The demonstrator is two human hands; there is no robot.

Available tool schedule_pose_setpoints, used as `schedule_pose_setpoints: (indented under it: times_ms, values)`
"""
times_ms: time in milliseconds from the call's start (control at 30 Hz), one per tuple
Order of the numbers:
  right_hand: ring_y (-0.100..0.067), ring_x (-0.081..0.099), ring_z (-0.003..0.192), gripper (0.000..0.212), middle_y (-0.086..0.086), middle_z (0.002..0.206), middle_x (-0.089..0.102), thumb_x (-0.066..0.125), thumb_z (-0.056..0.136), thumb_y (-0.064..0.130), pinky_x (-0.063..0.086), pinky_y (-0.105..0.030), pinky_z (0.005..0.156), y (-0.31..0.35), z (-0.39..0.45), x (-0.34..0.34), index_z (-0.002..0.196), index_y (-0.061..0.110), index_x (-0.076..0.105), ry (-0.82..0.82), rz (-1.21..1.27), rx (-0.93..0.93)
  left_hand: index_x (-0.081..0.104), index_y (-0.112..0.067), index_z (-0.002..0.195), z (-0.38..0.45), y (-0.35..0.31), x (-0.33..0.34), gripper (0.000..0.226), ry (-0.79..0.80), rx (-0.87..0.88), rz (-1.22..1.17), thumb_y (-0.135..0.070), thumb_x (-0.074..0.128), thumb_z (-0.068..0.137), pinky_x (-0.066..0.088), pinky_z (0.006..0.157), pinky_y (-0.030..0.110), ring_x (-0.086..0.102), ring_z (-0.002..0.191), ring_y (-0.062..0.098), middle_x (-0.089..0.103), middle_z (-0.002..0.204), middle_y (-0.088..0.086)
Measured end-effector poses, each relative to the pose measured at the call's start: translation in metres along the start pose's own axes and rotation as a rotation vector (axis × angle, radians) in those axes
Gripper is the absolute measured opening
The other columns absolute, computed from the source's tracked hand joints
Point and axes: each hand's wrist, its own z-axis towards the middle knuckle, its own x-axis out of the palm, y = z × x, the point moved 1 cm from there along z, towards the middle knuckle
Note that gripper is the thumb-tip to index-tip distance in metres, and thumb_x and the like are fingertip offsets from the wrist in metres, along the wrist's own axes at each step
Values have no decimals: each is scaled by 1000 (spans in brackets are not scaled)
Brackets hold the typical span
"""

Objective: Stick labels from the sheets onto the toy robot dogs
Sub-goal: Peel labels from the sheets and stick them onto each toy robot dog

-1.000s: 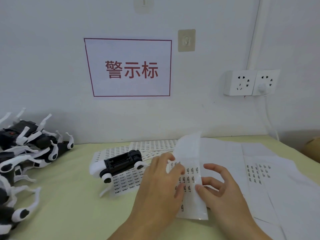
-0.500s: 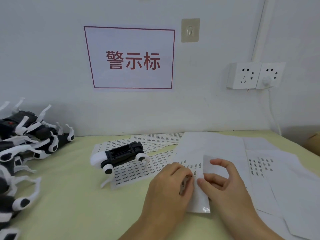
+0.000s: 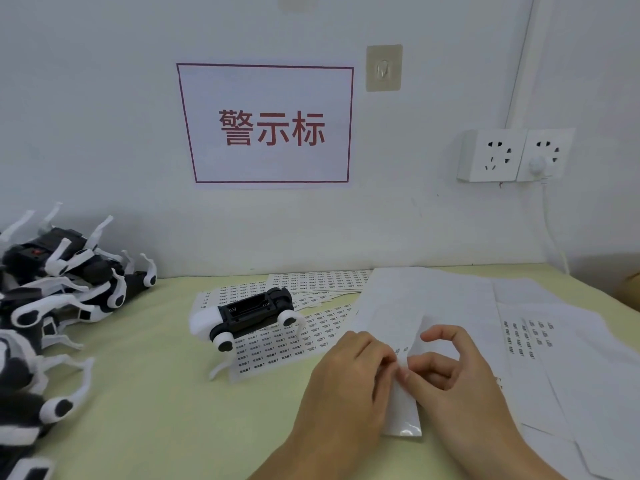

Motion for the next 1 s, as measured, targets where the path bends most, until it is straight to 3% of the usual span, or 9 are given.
schedule_pose_setpoints:
  times_ms: [267,467,600,733,800,900,1000]
  values:
    - [-18,66,60,40,-6,68,70,75,79,-5,50,-14,56,-1,0,1,101,19,51,17,16,-25,66,-17,88,0,0,0,10,-15,-5,4,-19,58,93,45,73,26,53,85,5,59,88,-11]
    - [-27,69,68,41,-7,72,71,75,80,-3,52,-18,58,0,-1,1,101,23,51,14,-4,-35,65,-19,91,0,-1,-1,11,-6,-34,-26,-25,56,94,45,75,26,52,86,4,58,90,-14]
    - [-18,68,63,44,-4,71,71,76,78,-4,50,-13,58,-1,-2,2,101,24,51,-10,-2,-59,65,-18,93,-1,-1,1,11,1,-23,45,-25,57,96,47,75,26,51,87,5,58,92,-11]
    - [-16,69,66,54,-2,74,70,75,78,-5,56,-21,68,-2,-3,6,98,39,50,-20,-56,-144,63,-18,91,0,-1,2,12,-11,-33,85,-25,54,96,45,71,25,50,82,6,57,89,-10]
    - [-17,68,68,58,-2,77,70,73,80,-4,57,-28,72,-2,-4,6,97,46,49,-15,-95,-171,61,-19,89,0,0,2,12,5,-104,26,-25,53,96,44,71,24,51,81,6,56,87,-12]
    - [-18,66,68,60,1,80,69,68,83,-3,57,-34,72,-3,-4,6,103,48,46,-17,-174,-181,61,-23,80,6,9,-2,17,-67,-372,-178,-19,57,96,46,62,19,58,71,6,62,74,-10]
    - [-7,62,69,53,8,89,62,66,86,3,51,-20,64,-6,-2,6,106,48,46,-40,-258,-170,65,-25,77,9,19,-5,22,-140,-619,-357,-17,58,97,46,55,17,58,60,1,65,76,-15]
